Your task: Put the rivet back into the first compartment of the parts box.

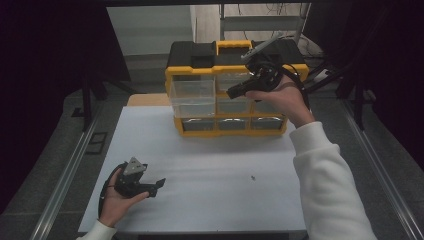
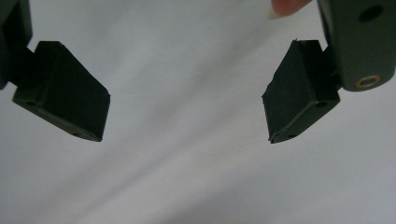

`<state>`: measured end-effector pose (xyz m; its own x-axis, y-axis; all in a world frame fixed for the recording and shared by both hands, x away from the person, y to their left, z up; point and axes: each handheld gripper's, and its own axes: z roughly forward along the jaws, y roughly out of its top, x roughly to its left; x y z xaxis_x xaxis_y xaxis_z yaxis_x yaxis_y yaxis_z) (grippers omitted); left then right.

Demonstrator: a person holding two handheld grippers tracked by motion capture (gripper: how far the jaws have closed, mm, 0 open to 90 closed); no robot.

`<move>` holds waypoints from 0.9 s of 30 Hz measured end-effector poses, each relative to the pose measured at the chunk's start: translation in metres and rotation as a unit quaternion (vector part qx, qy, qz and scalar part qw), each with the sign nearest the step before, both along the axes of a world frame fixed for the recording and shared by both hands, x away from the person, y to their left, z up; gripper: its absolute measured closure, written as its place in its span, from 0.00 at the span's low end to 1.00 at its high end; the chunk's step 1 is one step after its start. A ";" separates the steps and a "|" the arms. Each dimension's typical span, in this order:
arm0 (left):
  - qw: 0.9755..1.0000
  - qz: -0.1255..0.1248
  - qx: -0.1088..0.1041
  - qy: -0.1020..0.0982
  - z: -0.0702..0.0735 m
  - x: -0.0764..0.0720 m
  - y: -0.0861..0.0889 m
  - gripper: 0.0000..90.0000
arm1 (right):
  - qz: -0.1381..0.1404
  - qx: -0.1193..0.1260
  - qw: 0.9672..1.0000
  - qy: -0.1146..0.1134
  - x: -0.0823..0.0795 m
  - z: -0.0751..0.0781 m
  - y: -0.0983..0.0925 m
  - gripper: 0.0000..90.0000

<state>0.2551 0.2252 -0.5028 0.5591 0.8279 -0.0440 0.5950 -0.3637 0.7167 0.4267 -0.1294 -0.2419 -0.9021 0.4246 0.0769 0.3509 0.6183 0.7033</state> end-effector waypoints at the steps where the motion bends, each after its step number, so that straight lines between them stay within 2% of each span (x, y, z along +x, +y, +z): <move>1: 1.000 0.001 -0.002 0.001 0.000 0.000 0.000 0.17 | 0.001 0.000 1.000 -0.002 0.000 0.002 0.001 0.92; 5: 1.000 0.001 -0.002 0.000 0.000 0.000 0.000 0.17 | 0.002 0.006 1.000 -0.002 0.002 0.010 0.007 0.92; 12: 1.000 0.001 -0.003 0.000 0.000 0.000 -0.001 0.17 | 0.013 -0.002 1.000 -0.006 0.006 0.017 0.024 0.92; 27: 1.000 0.002 -0.005 -0.002 0.000 0.000 0.001 0.17 | 0.027 -0.015 0.999 -0.005 0.013 0.019 0.065 0.91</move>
